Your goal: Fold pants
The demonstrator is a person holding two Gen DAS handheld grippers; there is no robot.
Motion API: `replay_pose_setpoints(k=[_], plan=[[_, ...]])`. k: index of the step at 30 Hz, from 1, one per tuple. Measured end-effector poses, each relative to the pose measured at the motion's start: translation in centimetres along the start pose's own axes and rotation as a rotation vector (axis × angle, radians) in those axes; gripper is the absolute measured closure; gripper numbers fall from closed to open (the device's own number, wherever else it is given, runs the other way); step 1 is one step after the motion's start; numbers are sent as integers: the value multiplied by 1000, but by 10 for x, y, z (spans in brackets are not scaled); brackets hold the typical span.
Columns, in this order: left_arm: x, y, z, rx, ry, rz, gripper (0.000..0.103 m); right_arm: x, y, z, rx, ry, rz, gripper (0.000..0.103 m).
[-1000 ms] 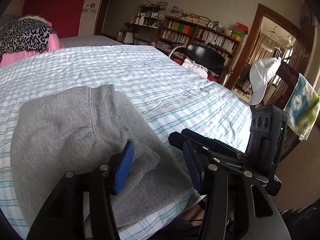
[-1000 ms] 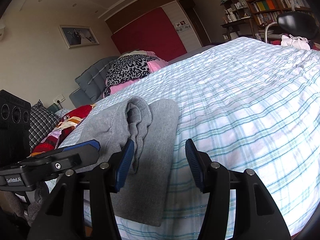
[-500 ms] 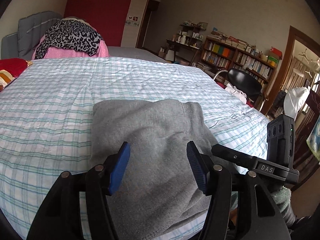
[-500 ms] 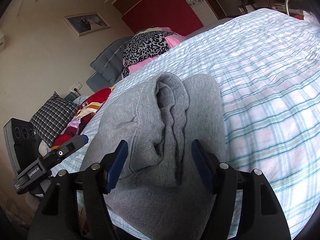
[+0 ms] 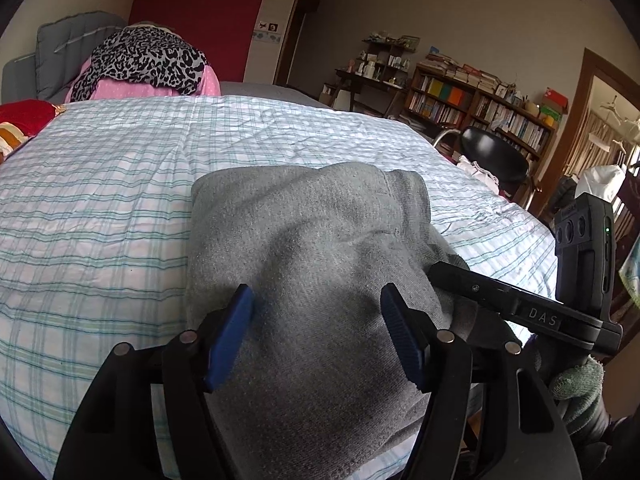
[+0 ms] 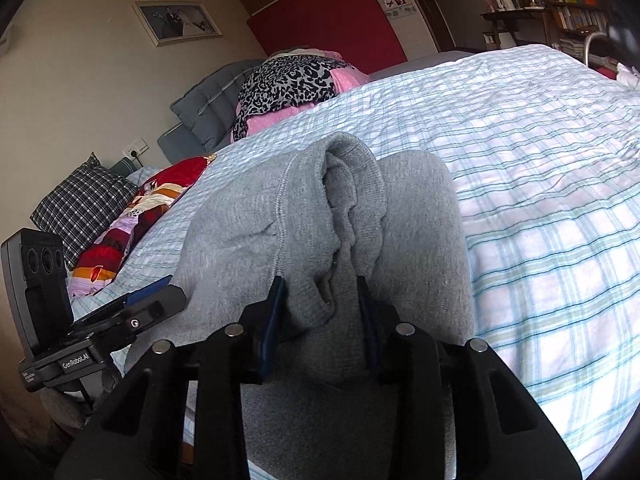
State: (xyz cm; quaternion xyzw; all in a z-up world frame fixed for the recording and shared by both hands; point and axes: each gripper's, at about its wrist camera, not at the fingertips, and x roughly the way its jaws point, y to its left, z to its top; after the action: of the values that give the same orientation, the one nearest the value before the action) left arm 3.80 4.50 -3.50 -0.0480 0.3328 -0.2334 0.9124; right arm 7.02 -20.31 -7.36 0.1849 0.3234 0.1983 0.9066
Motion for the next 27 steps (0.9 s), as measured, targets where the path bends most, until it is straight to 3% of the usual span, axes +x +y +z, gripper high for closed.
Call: replay_pose_setpoints(k=[3,8,15,18,20,22,27], plan=[[-4,3,4,-16,-11,-2,37,-11,3,5,-17,-37,5,79],[-12,2,11,-22,-40,0,37,-41,6,11,-51,-120,-5,81],[9,-7,-4,47,30,17,37,-37,-27,-18,37,-52,-45,81],[20,-6,-11,73,28,6,31,-37,-28,-23,28,-66,-50,81],[22,-5,-14,72,25,-8,28,-36,-23,-22,10,-65,-70,79],[20,-4,-13,67,25,-12,28,-39,-20,-22,-16,-73,-103,64],[6,-3,-3,40,6,-26,27,-57,-9,-15,-73,-163,-171,62]])
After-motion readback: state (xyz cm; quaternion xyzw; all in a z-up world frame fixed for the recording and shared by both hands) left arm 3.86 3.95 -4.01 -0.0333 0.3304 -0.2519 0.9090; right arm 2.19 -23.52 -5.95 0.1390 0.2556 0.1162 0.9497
